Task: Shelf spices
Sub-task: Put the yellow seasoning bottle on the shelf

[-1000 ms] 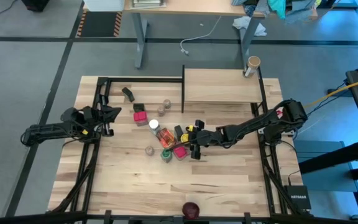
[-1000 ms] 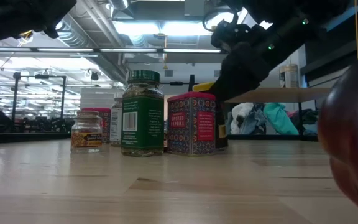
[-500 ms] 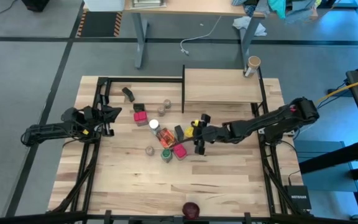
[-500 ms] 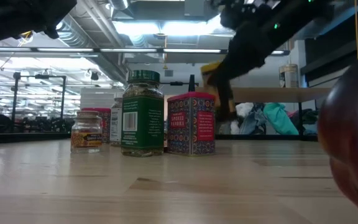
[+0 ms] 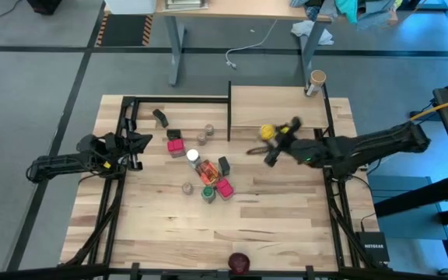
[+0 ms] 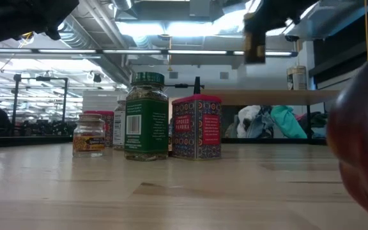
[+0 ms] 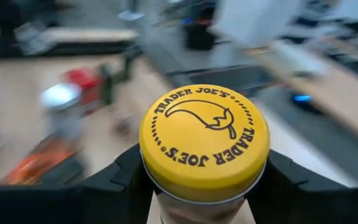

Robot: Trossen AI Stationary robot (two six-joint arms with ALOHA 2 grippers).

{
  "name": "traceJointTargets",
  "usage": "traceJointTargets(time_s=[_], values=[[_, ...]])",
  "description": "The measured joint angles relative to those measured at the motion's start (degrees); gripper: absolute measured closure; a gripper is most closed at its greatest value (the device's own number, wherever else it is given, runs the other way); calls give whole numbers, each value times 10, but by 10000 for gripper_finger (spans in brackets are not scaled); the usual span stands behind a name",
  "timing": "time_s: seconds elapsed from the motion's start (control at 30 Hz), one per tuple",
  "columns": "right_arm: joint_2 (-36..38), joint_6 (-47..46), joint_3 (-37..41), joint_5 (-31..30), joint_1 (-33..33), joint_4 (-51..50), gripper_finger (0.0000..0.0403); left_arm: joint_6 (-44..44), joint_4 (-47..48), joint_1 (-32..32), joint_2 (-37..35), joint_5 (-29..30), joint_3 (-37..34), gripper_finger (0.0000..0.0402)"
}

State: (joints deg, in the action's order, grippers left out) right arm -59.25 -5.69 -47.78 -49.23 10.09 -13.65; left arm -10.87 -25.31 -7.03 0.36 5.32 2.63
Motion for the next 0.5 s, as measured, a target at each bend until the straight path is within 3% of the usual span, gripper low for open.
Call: traceJointTargets(time_s=[0.13,0.5], values=[[57,-4,0,-85,-16,-36,197,0,3,0,0,0,0,402],[132,-128,0,-91,-142,-218,195,0,4,0,0,0,0,402]])
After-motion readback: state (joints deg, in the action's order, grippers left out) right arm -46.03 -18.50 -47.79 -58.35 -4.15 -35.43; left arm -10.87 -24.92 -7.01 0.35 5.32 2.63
